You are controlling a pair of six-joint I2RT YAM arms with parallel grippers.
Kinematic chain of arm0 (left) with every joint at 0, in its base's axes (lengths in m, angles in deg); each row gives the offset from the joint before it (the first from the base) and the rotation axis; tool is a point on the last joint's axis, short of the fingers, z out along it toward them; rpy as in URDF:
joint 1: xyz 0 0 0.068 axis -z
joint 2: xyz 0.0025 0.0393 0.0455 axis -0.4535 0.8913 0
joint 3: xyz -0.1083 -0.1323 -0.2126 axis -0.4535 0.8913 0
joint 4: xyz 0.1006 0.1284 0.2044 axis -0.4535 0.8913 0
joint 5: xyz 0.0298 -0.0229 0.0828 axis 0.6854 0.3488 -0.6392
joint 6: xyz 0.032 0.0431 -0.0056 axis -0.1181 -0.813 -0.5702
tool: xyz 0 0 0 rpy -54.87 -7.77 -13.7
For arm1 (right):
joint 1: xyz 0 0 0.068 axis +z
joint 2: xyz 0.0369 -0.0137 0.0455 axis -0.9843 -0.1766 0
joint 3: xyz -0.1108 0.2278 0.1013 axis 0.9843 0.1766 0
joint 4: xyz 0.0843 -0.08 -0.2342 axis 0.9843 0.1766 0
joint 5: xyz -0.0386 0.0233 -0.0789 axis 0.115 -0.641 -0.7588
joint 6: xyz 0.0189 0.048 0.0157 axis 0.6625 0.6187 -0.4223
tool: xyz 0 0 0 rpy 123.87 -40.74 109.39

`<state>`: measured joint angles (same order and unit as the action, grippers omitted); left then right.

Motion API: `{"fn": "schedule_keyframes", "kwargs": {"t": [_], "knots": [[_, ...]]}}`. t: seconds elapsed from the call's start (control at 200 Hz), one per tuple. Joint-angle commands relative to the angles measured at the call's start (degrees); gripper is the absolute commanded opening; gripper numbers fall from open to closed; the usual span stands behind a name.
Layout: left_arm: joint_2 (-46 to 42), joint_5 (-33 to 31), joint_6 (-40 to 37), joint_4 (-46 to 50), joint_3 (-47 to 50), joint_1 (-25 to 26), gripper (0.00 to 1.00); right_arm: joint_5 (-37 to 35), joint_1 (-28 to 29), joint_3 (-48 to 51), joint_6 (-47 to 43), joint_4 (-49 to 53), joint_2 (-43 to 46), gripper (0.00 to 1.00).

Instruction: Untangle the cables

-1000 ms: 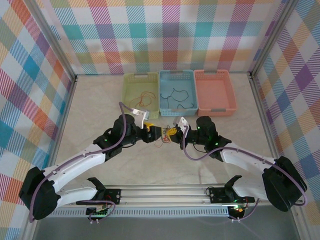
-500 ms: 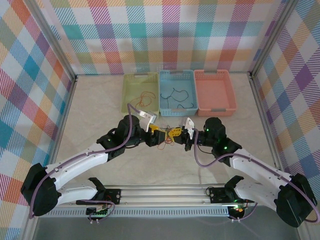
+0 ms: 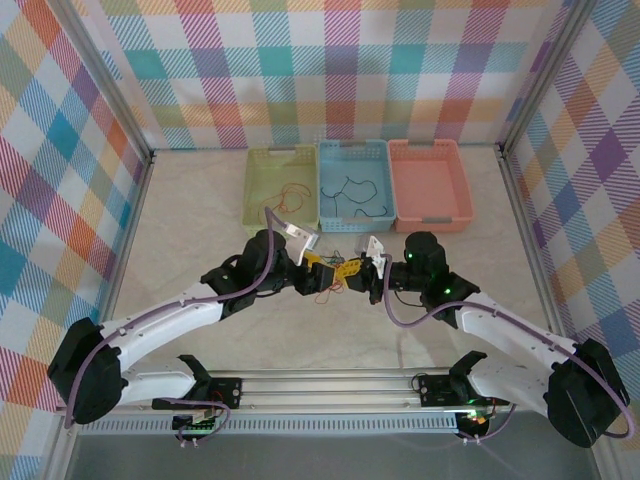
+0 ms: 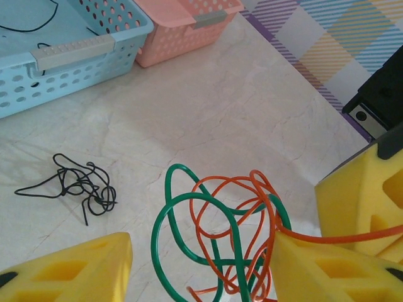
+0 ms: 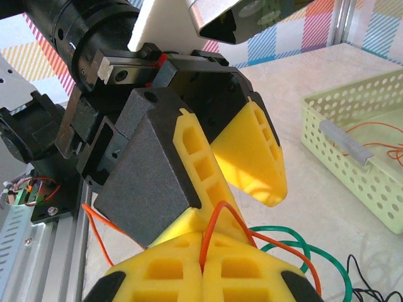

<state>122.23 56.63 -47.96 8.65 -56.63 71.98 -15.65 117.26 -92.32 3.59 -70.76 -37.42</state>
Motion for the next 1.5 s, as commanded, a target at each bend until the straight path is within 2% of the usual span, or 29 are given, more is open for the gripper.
{"fn": "schedule_keyframes", "kwargs": {"t": [0.0, 0.185, 0.48, 0.74, 1.04, 1.185, 1.495], "knots": [[2.22, -1.96, 1.06, -0.24, -2.82, 1.08, 0.53, 6.15, 0.63, -4.67, 2.02, -1.68, 0.4, 0.0], [4.78, -2.27, 1.81, 0.41, -3.86, 1.04, 0.5, 9.77, 0.63, -7.6, 5.37, -1.05, 0.73, 0.0], [3.67, -4.03, 2.31, 0.71, -3.64, 1.08, 0.47, 11.0, 0.63, -8.37, 6.49, 0.83, 2.78, 0.0], [4.24, -10.95, 2.99, 3.84, -4.54, 1.06, 0.35, 15.27, 0.63, -11.6, 8.27, 5.66, 6.8, 0.0], [6.07, -20.82, 4.56, 9.69, -6.74, 1.02, 0.31, 17.39, 0.63, -15.85, 9.13, 13.0, 15.03, 0.0], [7.32, -25.04, 6.84, 13.2, -7.99, -0.23, 0.3, 15.3, 0.63, -17.48, 7.23, 17.77, 20.25, 0.0], [5.3, -26.35, 10.69, 15.65, -6.9, -5.07, 0.29, 5.87, 0.63, -18.47, 5.13, 24.24, 30.45, 0.0]]}}
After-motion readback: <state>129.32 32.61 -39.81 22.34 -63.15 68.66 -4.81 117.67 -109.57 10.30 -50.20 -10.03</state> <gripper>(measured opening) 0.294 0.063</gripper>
